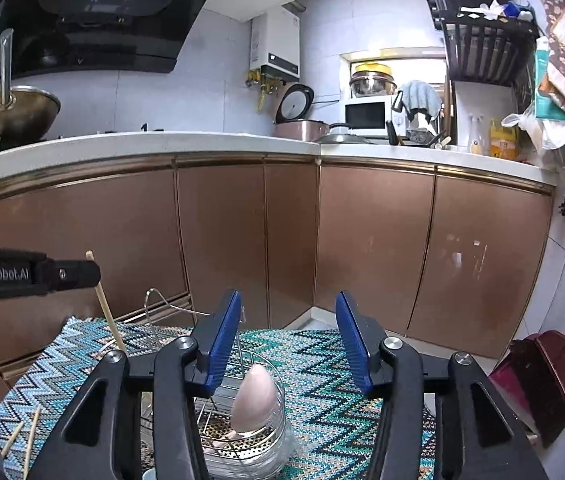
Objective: Organize utensils
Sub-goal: 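Lower the spoon and chopstick into the holder and open both grippers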
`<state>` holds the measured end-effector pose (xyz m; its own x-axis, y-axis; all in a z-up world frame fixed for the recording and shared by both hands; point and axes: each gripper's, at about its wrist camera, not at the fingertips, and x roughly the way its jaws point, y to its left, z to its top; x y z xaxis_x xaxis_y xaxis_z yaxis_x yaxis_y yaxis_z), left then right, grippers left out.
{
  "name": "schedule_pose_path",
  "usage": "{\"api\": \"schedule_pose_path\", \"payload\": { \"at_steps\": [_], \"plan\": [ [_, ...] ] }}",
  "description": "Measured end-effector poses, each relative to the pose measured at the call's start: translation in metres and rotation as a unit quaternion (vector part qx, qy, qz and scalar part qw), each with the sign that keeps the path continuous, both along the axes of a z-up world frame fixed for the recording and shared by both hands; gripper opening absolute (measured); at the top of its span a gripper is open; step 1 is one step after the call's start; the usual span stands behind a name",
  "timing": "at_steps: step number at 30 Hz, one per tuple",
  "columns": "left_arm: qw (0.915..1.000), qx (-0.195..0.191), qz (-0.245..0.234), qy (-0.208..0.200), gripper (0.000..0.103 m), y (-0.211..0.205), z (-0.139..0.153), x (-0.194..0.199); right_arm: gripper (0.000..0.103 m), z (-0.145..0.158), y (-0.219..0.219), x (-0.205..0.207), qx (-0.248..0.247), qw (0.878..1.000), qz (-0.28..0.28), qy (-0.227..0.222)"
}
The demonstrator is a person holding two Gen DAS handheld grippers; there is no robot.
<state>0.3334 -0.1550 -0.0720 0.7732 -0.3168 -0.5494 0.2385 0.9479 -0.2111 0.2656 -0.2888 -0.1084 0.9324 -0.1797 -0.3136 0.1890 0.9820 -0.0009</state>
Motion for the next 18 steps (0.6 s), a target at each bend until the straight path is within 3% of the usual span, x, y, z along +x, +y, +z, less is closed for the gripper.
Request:
{"api": "schedule_pose_path", "payload": {
  "at_steps": [5, 13, 18],
  "plan": [
    [0.9995, -0.016, 0.01, -0.024, 0.024, 0.017, 0.025, -0.029, 0.067, 0.025, -0.002, -0.028, 0.002, 1.0, -0.009, -0.023],
    [0.9952, -0.021, 0.041, -0.087, 0.025, 0.045, 0.074, -0.089, 0.101, 0.081, 0.001, -0.097, 0.005, 0.997, -0.026, -0.072],
    [0.9919, -0.018, 0.056, -0.113, 0.028, 0.064, 0.104, -0.131, 0.103, 0.116, 0.007, -0.139, 0.003, 0.995, -0.03, -0.098]
  ]
}}
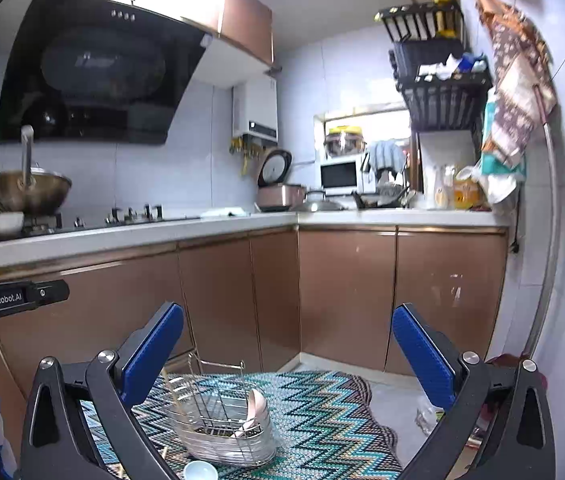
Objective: Organize utensils
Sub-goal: 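Lower the spoon and chopstick into the holder and open both grippers, then pull both grippers back from the holder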
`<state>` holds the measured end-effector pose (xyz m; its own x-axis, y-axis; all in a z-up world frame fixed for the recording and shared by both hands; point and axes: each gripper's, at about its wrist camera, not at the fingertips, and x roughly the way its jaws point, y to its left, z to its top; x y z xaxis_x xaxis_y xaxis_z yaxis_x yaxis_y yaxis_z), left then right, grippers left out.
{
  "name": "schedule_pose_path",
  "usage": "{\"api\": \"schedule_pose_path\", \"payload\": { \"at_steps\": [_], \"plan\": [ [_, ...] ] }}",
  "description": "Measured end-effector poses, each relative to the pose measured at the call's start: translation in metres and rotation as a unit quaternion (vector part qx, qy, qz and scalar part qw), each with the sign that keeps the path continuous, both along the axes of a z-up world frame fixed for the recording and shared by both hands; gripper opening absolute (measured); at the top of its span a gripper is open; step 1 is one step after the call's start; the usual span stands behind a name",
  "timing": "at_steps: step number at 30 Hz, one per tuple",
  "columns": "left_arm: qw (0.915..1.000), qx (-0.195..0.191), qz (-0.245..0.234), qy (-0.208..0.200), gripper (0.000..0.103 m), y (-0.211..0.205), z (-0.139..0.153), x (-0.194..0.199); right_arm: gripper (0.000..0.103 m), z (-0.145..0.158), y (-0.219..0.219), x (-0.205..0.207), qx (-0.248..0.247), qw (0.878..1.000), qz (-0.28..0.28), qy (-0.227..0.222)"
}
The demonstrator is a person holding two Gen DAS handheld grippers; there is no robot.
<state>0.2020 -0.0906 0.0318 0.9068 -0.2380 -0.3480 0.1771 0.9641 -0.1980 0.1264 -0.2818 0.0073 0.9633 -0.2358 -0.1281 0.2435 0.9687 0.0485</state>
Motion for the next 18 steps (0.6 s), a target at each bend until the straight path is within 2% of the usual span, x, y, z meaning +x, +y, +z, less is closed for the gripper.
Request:
{"api": "schedule_pose_path", "payload": {
  "at_steps": [2, 6, 9, 18],
  "plan": [
    [1.0, 0.005, 0.004, -0.004, 0.038, 0.005, 0.006, -0.014, 0.103, 0.009, 0.002, -0.015, 0.0, 1.0, -0.003, -0.008],
    [0.9997, 0.01, 0.015, -0.018, 0.042, 0.021, 0.016, -0.046, 0.103, 0.02, 0.004, -0.043, 0.004, 1.0, -0.004, -0.02],
    [0.9993, 0.005, 0.027, -0.024, 0.052, 0.034, 0.019, -0.068, 0.103, 0.026, 0.007, -0.064, 0.01, 0.999, 0.0, -0.036],
    [0.9979, -0.003, 0.046, -0.045, 0.053, 0.077, 0.027, -0.123, 0.103, 0.04, 0.014, -0.111, 0.027, 0.997, 0.022, -0.062]
  ]
}}
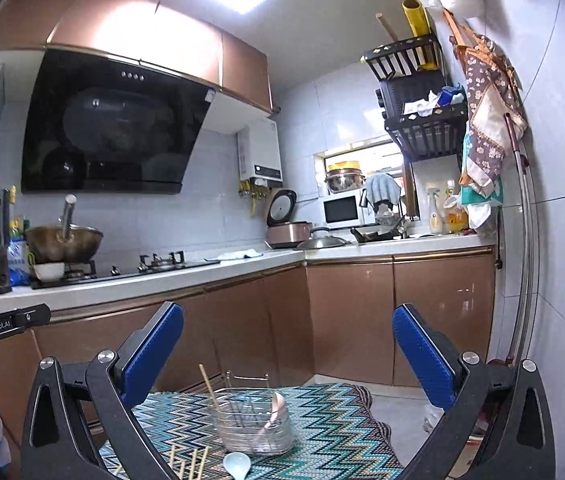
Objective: Organize utensils
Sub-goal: 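Pull both grippers back from the holder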
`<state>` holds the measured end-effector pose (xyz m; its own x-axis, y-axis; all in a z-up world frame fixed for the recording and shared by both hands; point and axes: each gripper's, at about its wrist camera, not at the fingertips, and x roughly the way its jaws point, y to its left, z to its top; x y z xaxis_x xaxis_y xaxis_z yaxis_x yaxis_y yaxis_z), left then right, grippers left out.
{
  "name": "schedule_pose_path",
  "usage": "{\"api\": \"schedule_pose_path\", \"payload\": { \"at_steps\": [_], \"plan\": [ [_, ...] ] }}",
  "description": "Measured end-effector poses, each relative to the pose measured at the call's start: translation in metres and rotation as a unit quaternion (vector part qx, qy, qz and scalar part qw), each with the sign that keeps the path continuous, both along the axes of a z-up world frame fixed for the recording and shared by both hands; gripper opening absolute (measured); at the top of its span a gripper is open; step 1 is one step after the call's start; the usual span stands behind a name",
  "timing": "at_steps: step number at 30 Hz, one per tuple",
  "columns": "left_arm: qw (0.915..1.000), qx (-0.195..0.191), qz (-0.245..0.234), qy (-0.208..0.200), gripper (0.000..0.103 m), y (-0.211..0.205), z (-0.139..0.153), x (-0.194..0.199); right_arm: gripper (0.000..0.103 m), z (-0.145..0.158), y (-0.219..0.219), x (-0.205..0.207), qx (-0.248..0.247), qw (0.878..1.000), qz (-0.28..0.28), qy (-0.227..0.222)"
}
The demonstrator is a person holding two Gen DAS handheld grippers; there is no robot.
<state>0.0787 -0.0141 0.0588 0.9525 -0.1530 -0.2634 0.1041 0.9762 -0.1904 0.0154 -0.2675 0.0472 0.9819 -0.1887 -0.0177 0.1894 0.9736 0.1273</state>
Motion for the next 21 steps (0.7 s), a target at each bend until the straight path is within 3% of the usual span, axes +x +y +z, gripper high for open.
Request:
{"api": "schedule_pose_path", "payload": {
  "at_steps": [11, 21],
  "plan": [
    [0.9998, -0.01, 0.018, -0.006, 0.053, 0.031, 0.006, -0.045, 0.103, 0.004, 0.017, -0.026, 0.008, 0.999, 0.031, 0.007],
    [0.9991, -0.014, -0.004, 0.04, 0.053, 0.043, -0.015, -0.044, 0.103, -0.01, 0.021, -0.033, 0.017, 0.998, 0.056, 0.033]
  ]
}}
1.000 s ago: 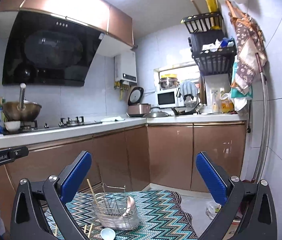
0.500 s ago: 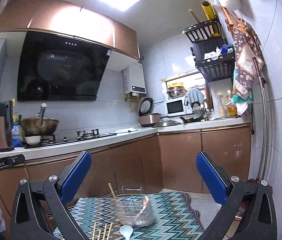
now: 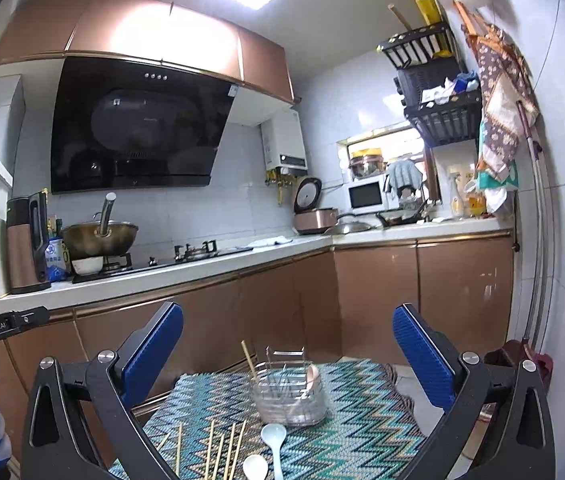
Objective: Organize utensils
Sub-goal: 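Pull both grippers back from the holder, then grasp the small white spoon with the right gripper while the left grasps a chopstick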
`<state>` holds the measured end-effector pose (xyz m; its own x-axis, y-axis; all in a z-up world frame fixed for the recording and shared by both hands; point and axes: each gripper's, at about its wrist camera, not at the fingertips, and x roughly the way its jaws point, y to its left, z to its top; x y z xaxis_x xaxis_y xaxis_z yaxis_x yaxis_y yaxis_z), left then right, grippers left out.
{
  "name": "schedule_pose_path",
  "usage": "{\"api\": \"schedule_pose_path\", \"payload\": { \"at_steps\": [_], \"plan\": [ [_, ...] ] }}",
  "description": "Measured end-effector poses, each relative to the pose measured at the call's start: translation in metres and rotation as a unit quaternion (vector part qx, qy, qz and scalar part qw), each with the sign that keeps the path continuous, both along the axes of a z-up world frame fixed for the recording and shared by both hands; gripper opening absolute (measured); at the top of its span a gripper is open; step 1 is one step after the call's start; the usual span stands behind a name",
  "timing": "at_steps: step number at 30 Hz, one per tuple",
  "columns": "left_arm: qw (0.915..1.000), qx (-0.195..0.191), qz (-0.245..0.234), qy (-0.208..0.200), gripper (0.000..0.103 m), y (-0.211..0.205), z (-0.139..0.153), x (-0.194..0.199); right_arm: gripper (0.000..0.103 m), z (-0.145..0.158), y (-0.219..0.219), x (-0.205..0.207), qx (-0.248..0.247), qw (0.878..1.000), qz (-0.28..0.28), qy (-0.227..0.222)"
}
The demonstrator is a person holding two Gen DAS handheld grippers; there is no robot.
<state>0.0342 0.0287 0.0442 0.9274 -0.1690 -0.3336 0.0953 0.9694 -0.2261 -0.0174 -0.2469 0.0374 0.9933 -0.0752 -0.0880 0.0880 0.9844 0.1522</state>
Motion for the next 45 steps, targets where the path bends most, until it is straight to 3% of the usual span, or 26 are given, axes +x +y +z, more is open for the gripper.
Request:
{"api": "schedule_pose_path", "payload": {
  "at_steps": [9, 15, 18, 22, 27, 31, 35, 39, 45],
  "plan": [
    [0.997, -0.007, -0.022, 0.074, 0.053, -0.003, -0.043, 0.047, 0.102, -0.035, -0.011, 0.032, 0.006, 0.997, 0.023, 0.067],
    [0.9913, -0.005, -0.049, 0.122, 0.052, -0.018, -0.075, 0.083, 0.094, -0.061, -0.022, 0.058, 0.009, 0.993, 0.042, 0.111],
    [0.9848, -0.008, -0.072, 0.158, 0.052, -0.028, -0.095, 0.103, 0.082, -0.076, -0.024, 0.075, 0.013, 0.987, 0.078, 0.142],
    [0.9717, -0.02, -0.097, 0.215, 0.046, -0.037, -0.124, 0.131, 0.069, -0.105, -0.027, 0.106, 0.036, 0.968, 0.143, 0.202],
    [0.9484, -0.026, -0.127, 0.289, 0.04, -0.057, -0.167, 0.17, 0.055, -0.148, -0.027, 0.141, 0.05, 0.939, 0.197, 0.279],
    [0.9304, -0.023, -0.141, 0.337, 0.034, -0.074, -0.195, 0.199, 0.044, -0.175, -0.023, 0.16, 0.064, 0.913, 0.252, 0.314],
    [0.9153, -0.01, -0.134, 0.38, 0.03, -0.086, -0.223, 0.225, 0.026, -0.202, -0.019, 0.181, 0.077, 0.888, 0.303, 0.338],
    [0.9032, 0.002, -0.12, 0.412, 0.023, -0.091, -0.245, 0.247, 0.024, -0.226, -0.011, 0.201, 0.072, 0.864, 0.343, 0.363],
    [0.8938, 0.025, -0.115, 0.433, 0.021, -0.101, -0.26, 0.269, 0.024, -0.251, 0.001, 0.228, 0.05, 0.838, 0.378, 0.391]
  ]
}}
